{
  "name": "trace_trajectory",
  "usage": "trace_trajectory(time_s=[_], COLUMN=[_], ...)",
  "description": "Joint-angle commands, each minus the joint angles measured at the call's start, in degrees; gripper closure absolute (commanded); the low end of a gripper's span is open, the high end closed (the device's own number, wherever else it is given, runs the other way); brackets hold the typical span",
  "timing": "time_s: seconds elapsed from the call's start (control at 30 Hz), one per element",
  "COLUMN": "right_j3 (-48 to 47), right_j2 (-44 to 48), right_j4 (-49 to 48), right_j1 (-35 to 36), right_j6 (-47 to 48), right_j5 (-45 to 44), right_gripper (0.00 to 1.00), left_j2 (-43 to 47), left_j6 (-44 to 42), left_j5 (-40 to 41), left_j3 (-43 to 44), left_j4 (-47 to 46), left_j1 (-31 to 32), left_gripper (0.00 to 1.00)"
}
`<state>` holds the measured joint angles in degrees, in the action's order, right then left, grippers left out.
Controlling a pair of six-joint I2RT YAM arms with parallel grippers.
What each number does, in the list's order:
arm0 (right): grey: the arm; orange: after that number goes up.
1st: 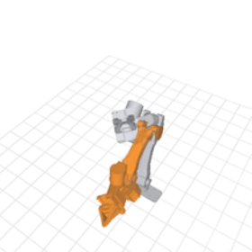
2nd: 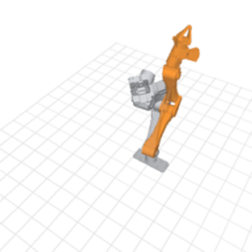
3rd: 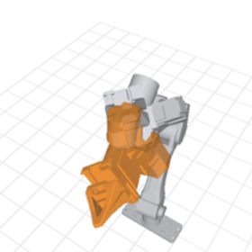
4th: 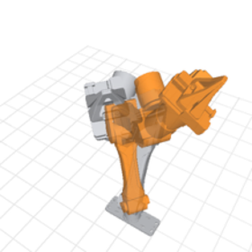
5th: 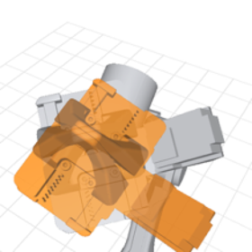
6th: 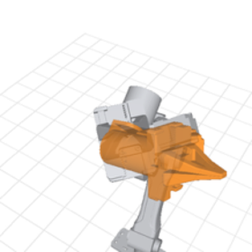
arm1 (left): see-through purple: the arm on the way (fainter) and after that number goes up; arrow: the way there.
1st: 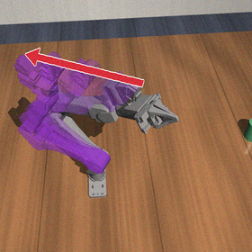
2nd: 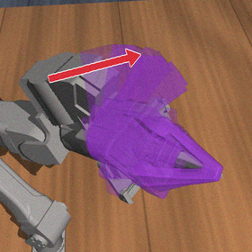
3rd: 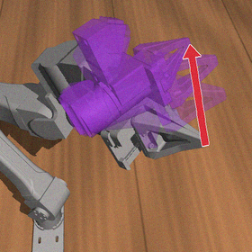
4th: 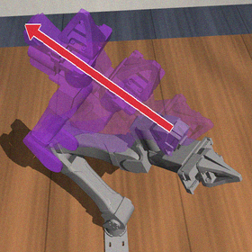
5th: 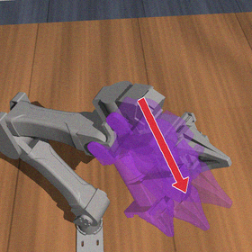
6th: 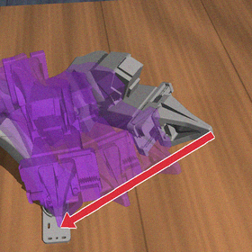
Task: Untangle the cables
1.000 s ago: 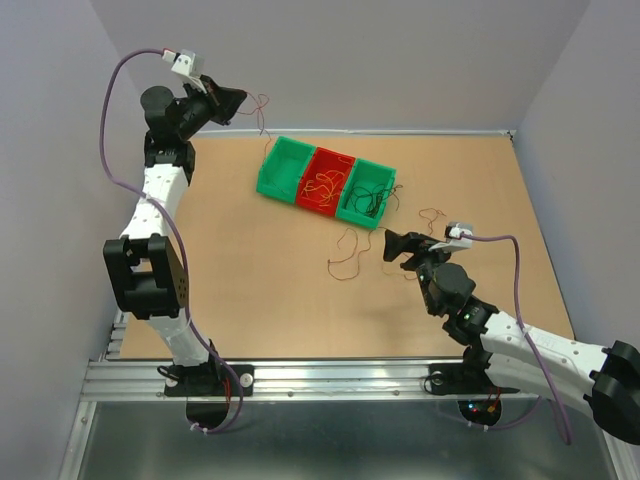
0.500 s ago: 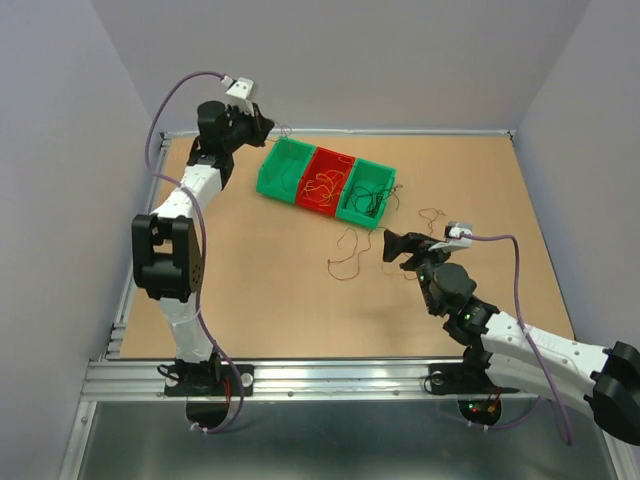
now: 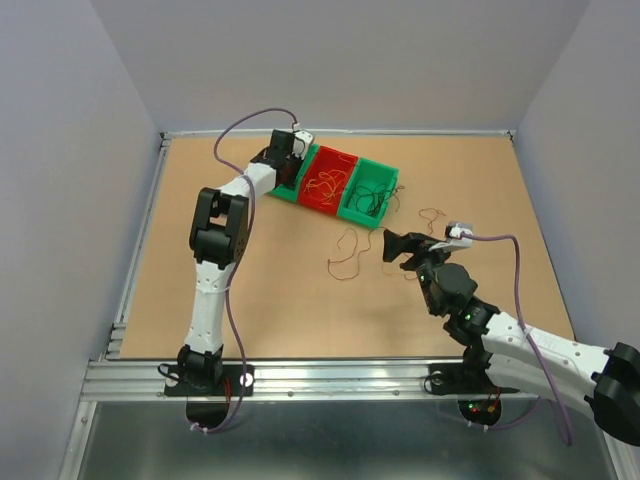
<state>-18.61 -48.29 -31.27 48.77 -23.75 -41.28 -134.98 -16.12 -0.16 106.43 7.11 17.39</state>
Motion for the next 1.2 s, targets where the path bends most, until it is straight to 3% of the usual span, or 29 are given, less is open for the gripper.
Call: trace_trajectory(time_s=[0.0, 0.03, 0.13, 0.27, 0.77, 0.93, 1.07, 1.17], right_j3=[-3.4, -3.3, -3.6, -4.8, -6.2, -10.0, -17.0, -15.9], right_j2=[0.2, 0.2, -0.6, -2.9, -5.6, -9.7, -15.9, -15.9], right_j4=[-2.0, -2.0, -2.0, -1.9, -1.2, 3.6, 15.1, 15.2], right_j1=[0.1, 0.0, 0.1, 0.1, 0.1, -0.1, -2.4, -5.7], right_j6=[0.8, 0.9, 0.9, 0.8, 1.0, -1.7, -7.3, -9.7], right_j5=[0.5, 0.5, 0.8, 0.5, 1.5, -1.4, -3.3, 0.0], right_gripper=[0.0, 0.0, 0.0, 0.0, 0.0, 0.0, 0.0, 0.0], left_j2=[-0.8, -0.2, 5.0, 14.4, 24.4, 30.3, 38.1, 43.6], left_j6=[-2.3, -2.2, -1.8, -1.0, 0.0, -0.6, -3.1, -7.3], left_j5=[3.9, 3.6, 2.3, -1.3, -3.3, -9.9, -15.5, -13.4], left_j3=[3.6, 3.1, -1.5, -7.5, -15.4, -22.6, -34.9, -44.0], left_j4=[6.9, 6.9, 3.6, -0.1, -2.7, -6.8, -16.1, -24.3], left_j1=[-0.5, -0.4, -0.4, -0.4, -0.4, 0.8, 5.5, 14.5], left_gripper=[0.92, 0.82, 0.68, 0.58, 0.52, 0.52, 0.47, 0.41])
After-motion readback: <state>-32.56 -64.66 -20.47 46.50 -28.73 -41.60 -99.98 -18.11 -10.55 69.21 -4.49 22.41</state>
